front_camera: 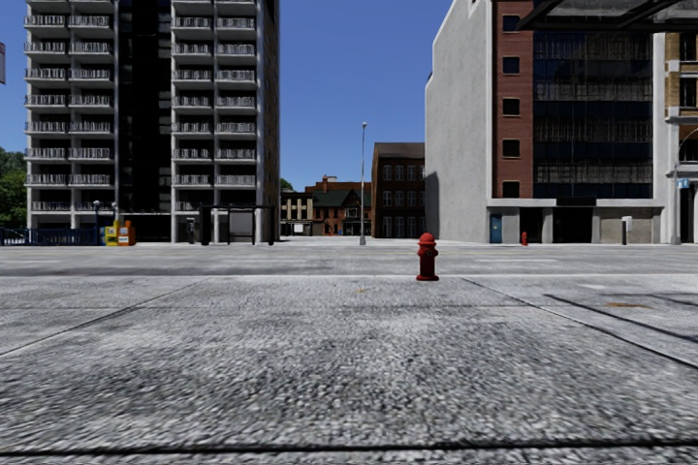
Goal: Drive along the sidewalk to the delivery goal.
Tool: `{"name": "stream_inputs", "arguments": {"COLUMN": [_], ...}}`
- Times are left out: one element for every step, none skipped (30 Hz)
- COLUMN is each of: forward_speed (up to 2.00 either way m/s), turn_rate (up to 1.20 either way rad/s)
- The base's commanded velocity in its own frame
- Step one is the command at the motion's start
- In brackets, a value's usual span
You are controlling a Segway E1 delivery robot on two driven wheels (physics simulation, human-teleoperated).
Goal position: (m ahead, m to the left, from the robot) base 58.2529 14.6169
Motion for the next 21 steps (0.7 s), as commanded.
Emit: {"name": "stream_inputs", "arguments": {"forward_speed": [1.27, 1.27, 1.27, 1.27, 1.27, 1.27, 1.27, 1.27, 1.27, 1.27, 1.27, 1.27, 1.27, 1.27, 1.27, 1.27, 1.27, 1.27, 1.27, 1.27, 1.27], "turn_rate": [0.00, 0.00, 0.00, 0.05, 0.13, 0.13, 0.15, 0.17, 0.20, 0.20, 0.22, 0.24, 0.25, 0.26, 0.26, 0.27, 0.27, 0.27, 0.27, 0.28, 0.28]}}
